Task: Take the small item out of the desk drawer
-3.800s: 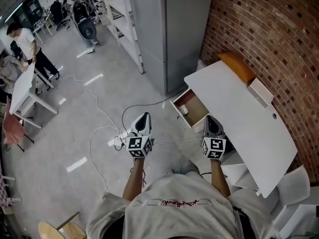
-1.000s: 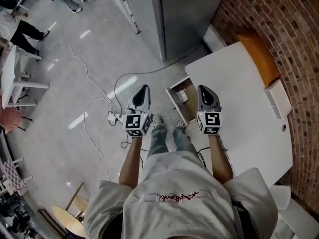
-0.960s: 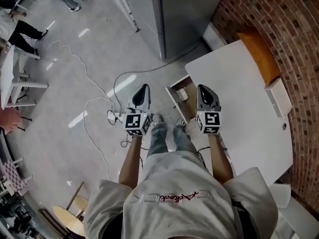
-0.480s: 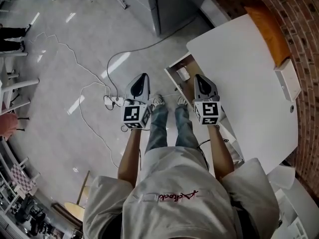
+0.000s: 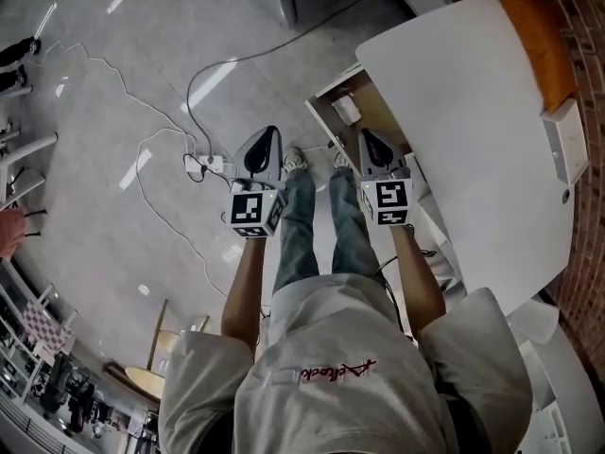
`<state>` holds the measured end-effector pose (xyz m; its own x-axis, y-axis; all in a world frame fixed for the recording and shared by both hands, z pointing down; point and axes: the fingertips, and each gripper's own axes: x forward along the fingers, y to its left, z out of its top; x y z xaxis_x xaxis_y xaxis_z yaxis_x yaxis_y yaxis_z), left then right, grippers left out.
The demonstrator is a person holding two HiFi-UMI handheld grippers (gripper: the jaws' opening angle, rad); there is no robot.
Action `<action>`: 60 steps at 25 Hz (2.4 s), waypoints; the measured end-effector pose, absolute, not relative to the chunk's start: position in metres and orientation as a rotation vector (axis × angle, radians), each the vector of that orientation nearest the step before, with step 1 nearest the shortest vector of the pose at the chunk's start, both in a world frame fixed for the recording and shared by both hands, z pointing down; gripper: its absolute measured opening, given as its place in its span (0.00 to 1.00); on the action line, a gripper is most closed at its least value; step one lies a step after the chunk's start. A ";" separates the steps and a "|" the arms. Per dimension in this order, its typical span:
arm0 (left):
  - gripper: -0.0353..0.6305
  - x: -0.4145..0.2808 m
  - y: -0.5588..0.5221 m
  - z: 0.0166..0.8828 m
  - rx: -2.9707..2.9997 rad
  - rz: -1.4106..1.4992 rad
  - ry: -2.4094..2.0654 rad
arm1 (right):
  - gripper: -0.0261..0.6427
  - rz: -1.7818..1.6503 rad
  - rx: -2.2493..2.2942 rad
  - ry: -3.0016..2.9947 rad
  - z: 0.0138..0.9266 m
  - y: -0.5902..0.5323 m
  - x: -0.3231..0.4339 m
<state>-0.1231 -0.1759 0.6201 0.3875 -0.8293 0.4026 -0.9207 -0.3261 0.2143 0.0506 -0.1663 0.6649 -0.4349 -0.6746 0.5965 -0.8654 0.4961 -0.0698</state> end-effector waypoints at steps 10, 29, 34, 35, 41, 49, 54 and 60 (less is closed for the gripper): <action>0.07 -0.109 -0.165 0.670 2.172 0.297 -1.486 | 0.06 0.566 1.194 -2.161 0.733 -0.153 0.061; 0.07 -0.117 -0.175 0.720 2.130 0.301 -1.470 | 0.06 0.595 1.071 -2.032 0.838 -0.198 0.046; 0.07 -0.119 -0.172 0.727 2.130 0.313 -1.453 | 0.06 0.627 1.042 -1.973 0.862 -0.205 0.050; 0.07 -0.119 -0.171 0.728 2.127 0.314 -1.452 | 0.06 0.641 1.039 -1.957 0.868 -0.206 0.051; 0.07 -0.117 -0.169 0.736 2.118 0.321 -1.440 | 0.19 0.752 0.984 -1.845 0.918 -0.203 0.061; 0.07 -0.121 -0.162 0.742 2.107 0.342 -1.429 | 0.19 0.709 0.975 -1.791 0.942 -0.210 0.068; 0.07 -0.125 -0.158 0.746 2.110 0.348 -1.429 | 0.14 0.707 0.988 -1.754 0.950 -0.211 0.075; 0.06 -0.130 -0.156 0.748 2.092 0.337 -1.435 | 0.06 0.731 1.000 -1.722 0.951 -0.206 0.079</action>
